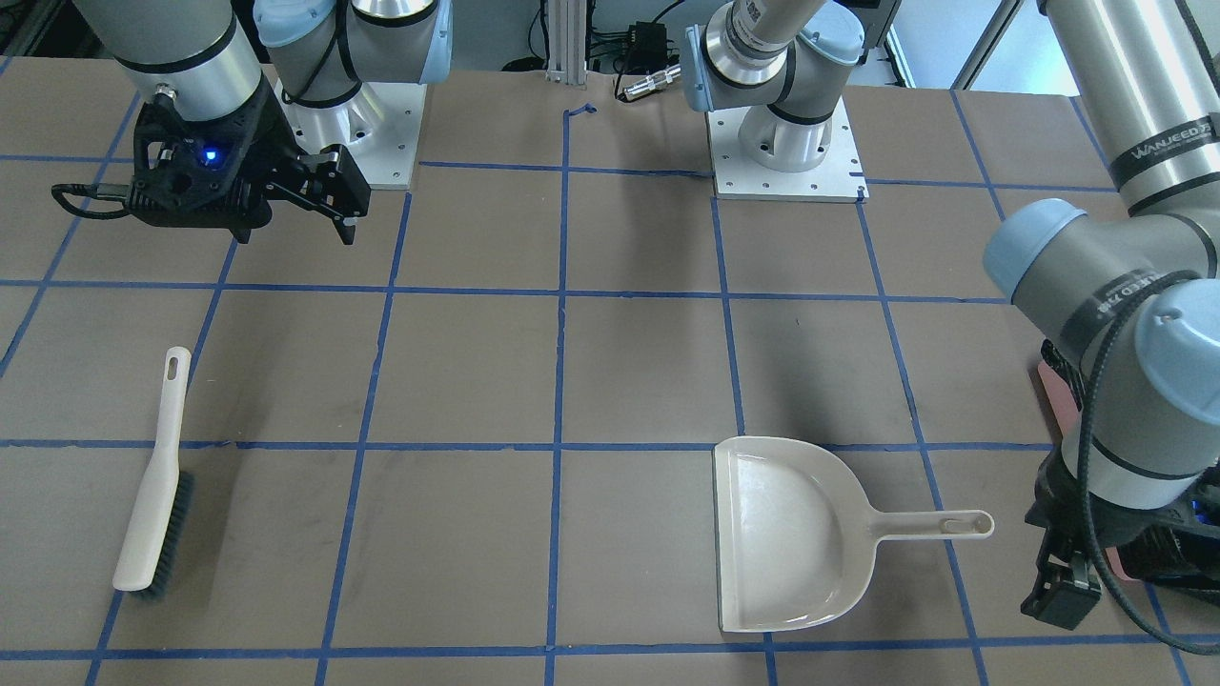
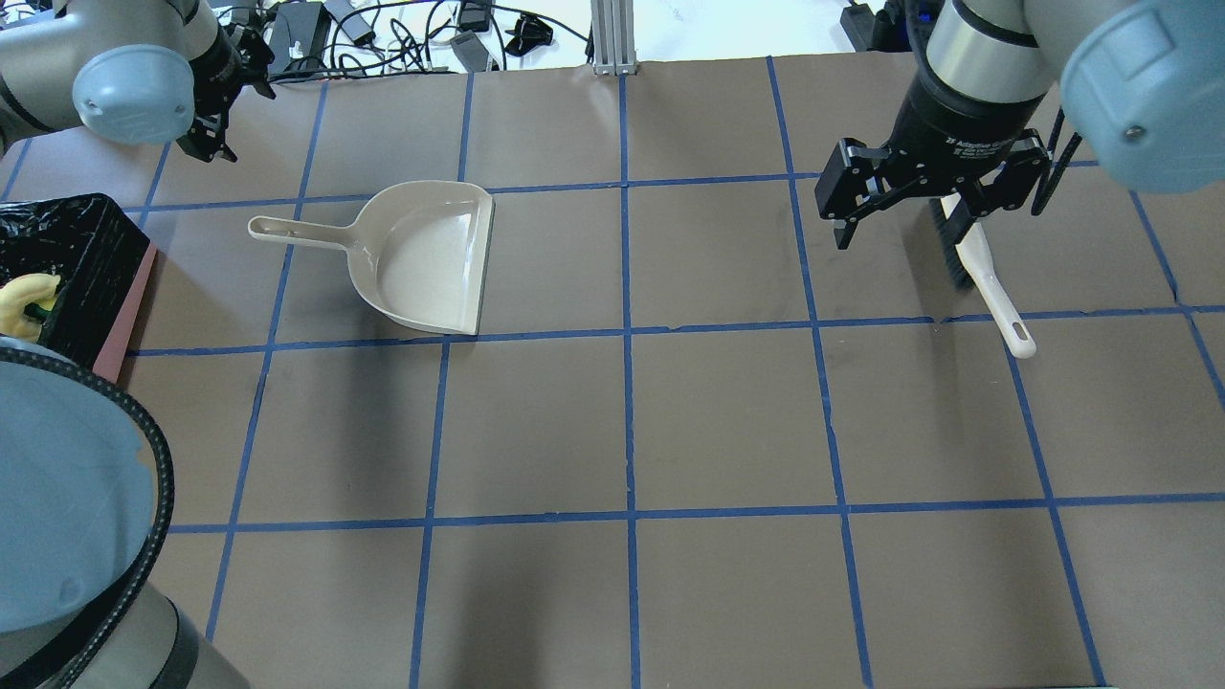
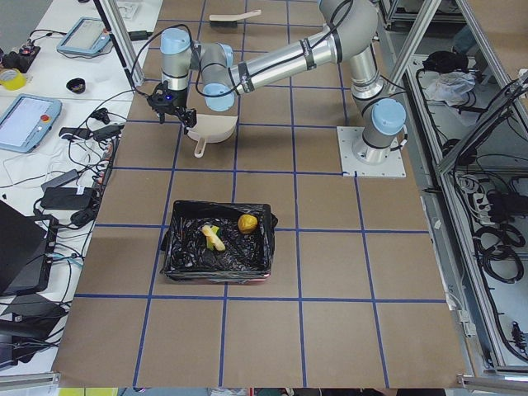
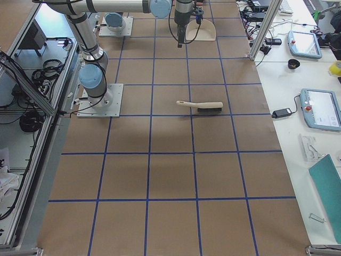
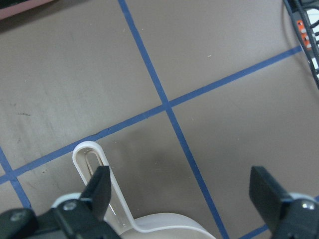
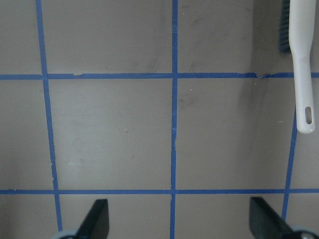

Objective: Sweep and dump trash into bin

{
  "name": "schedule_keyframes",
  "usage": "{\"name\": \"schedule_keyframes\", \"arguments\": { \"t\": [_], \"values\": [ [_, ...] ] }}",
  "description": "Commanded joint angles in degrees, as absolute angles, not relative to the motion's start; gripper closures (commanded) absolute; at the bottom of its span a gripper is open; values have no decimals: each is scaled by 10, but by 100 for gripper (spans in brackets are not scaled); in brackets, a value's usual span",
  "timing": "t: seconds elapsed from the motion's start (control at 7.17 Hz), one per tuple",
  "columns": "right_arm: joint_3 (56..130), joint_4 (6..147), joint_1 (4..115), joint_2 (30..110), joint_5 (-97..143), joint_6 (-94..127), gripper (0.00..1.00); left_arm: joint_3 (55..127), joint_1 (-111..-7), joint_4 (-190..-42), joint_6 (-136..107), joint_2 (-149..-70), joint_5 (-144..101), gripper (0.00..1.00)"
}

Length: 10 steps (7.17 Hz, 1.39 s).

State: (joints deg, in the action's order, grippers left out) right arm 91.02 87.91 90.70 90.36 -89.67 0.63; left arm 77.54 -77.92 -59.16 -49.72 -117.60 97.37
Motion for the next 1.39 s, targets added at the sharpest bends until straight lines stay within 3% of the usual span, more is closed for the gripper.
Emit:
{"name": "schedule_keyframes", "arguments": {
  "t": [0.0, 0.56, 1.25],
  "values": [
    [911, 882, 907, 903, -899, 9, 0, 778, -785, -602, -327, -1144, 974, 0],
    [912, 884, 907, 904, -897, 21, 0, 774, -805, -650, -147, -1101, 975, 0],
    [913, 880, 907, 921, -900, 45, 0, 776, -867, -821, -31, -1038, 964, 0]
  ]
}}
